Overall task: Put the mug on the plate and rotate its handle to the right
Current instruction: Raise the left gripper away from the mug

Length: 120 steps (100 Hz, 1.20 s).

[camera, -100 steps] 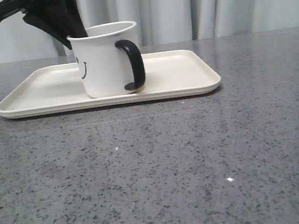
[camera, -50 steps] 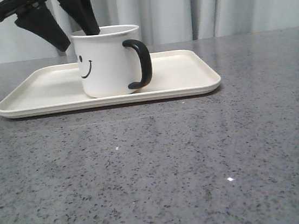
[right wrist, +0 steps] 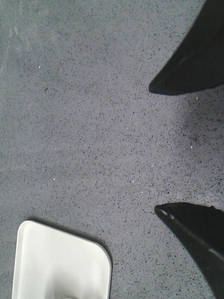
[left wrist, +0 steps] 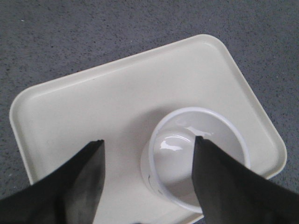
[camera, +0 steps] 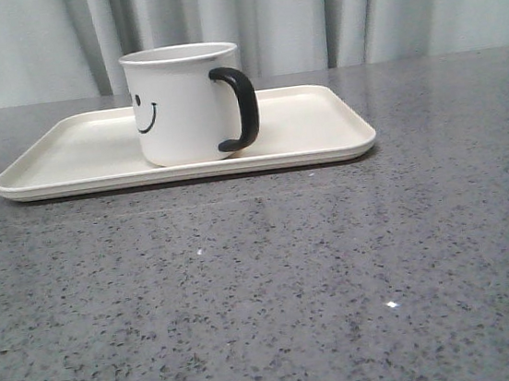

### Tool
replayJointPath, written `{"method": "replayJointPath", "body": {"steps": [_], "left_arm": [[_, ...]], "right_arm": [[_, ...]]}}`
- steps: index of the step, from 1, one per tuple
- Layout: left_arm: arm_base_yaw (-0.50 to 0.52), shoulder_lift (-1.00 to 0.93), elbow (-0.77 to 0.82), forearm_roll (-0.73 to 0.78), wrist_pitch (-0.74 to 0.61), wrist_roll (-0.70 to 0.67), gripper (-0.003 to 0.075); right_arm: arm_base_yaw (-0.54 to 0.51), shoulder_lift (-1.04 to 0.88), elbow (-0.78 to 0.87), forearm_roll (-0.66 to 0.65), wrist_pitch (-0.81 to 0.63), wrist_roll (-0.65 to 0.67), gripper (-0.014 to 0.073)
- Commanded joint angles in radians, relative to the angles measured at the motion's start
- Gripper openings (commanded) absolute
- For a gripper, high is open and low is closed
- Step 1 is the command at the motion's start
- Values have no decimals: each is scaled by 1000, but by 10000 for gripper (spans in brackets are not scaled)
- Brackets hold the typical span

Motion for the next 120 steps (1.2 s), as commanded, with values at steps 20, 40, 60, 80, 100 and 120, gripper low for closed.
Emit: {"method": "replayJointPath", "body": {"steps": [20, 40, 60, 80, 100, 120], "left_arm": [[8, -291, 287, 12, -205, 2, 410], [95, -454, 495, 25, -219, -6, 410], [215, -602, 651, 25, -219, -6, 410], [236, -754, 790, 32, -223, -6, 410], [236, -854, 864, 60, -224, -6, 410], [236, -861, 866, 88, -225, -6, 410]], "right_arm": [[-5, 8, -34, 0, -67, -2, 498], [-5, 8, -34, 0, -67, -2, 498], [-5, 9, -34, 0, -68, -2, 498], [-5, 9, -34, 0, -73, -2, 498], [-5, 10, -34, 10, -131, -2, 498], [5, 54, -34, 179, -161, -72, 489]]}}
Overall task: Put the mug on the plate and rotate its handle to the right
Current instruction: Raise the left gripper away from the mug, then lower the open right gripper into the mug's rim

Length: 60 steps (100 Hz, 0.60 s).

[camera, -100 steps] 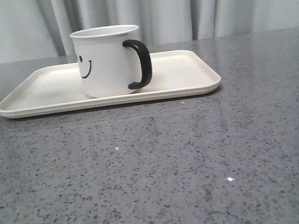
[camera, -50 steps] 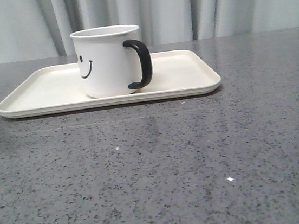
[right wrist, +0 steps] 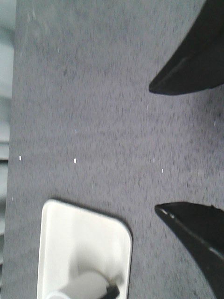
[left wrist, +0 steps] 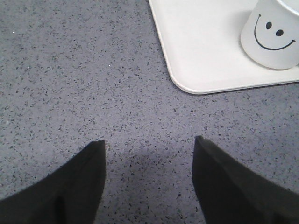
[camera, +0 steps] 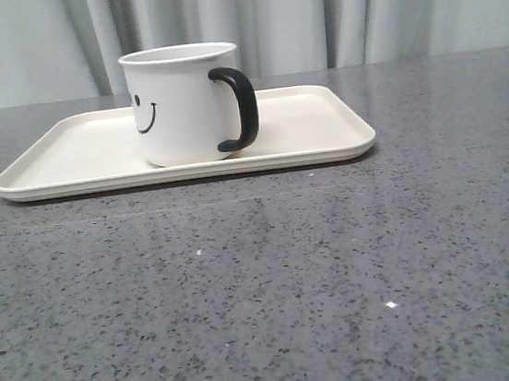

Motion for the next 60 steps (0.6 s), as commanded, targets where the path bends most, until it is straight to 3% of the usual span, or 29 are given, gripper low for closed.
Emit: {"method": "replayJointPath", "body": {"steps": [1, 20, 60], "left_arm": [[2, -3, -26, 3, -69, -7, 410], [2, -3, -26, 3, -71, -7, 410], [2, -3, -26, 3, -93, -7, 410]], "right_arm": [[6, 37, -34, 95, -83, -59, 489], [65, 184, -67, 267, -115, -188, 489], [351, 614, -314, 256, -242, -183, 489]]}}
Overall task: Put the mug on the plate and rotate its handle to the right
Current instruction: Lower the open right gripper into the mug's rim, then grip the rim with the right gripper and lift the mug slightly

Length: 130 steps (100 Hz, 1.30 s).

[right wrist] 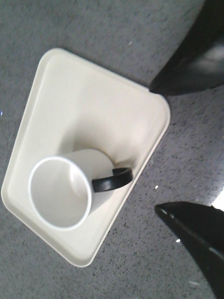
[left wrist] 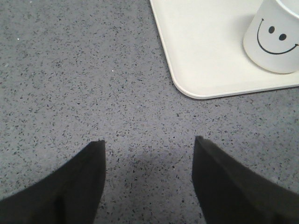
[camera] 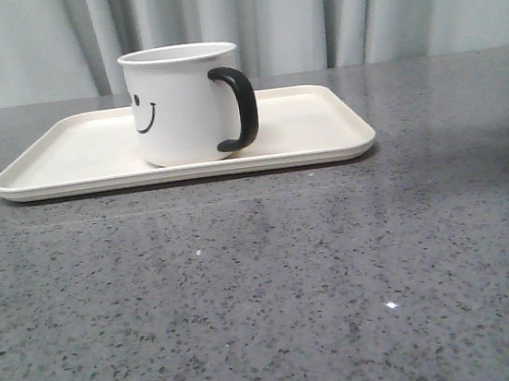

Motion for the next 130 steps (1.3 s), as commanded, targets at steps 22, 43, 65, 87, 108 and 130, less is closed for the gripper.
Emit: {"method": "replayJointPath", "body": {"steps": [22, 43, 65, 87, 108, 130], "left_arm": [[2, -3, -27, -5, -74, -7, 410], [2, -3, -27, -5, -74, -7, 410], [2, -3, -27, -5, -74, -7, 410], [2, -3, -27, -5, -74, -7, 410], [2, -3, -27, -5, -74, -7, 410], [2, -3, -27, -5, -74, -7, 410]], "right_arm": [[104, 286, -324, -49, -40, 93, 489], [157, 433, -486, -204, 12, 231, 489], [175, 547, -578, -239, 21, 270, 489], [175, 618, -601, -243, 25, 298, 489], [175, 660, -601, -251, 30, 300, 489], [175, 690, -601, -251, 49, 300, 489]]}}
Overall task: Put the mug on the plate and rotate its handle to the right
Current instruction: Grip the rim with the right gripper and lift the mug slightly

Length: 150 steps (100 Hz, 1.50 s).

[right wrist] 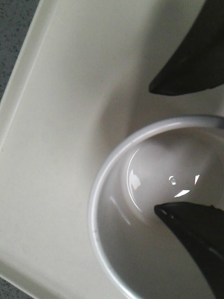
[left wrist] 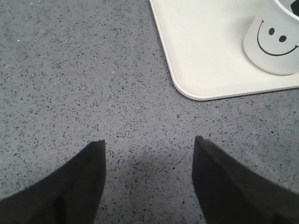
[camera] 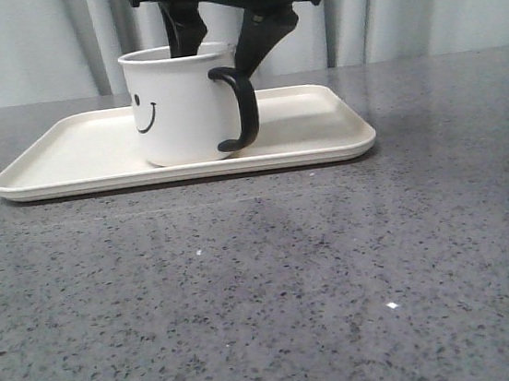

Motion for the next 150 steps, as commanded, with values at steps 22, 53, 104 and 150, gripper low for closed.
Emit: {"method": "replayJointPath", "body": {"steps": [22, 53, 104, 150], "left_arm": [[2, -3, -27, -5, -70, -7, 410], [2, -3, -27, -5, -70, -7, 410], [2, -3, -27, -5, -70, -7, 410], [2, -3, -27, -5, -70, -7, 410]], "right_arm": [[-2, -42, -40, -11, -24, -2, 305], [-2, -42, -123, -13, 40, -6, -71], [-12, -12, -353, 90, 297, -458, -61], [-107, 139, -532, 335, 502, -729, -61]]}}
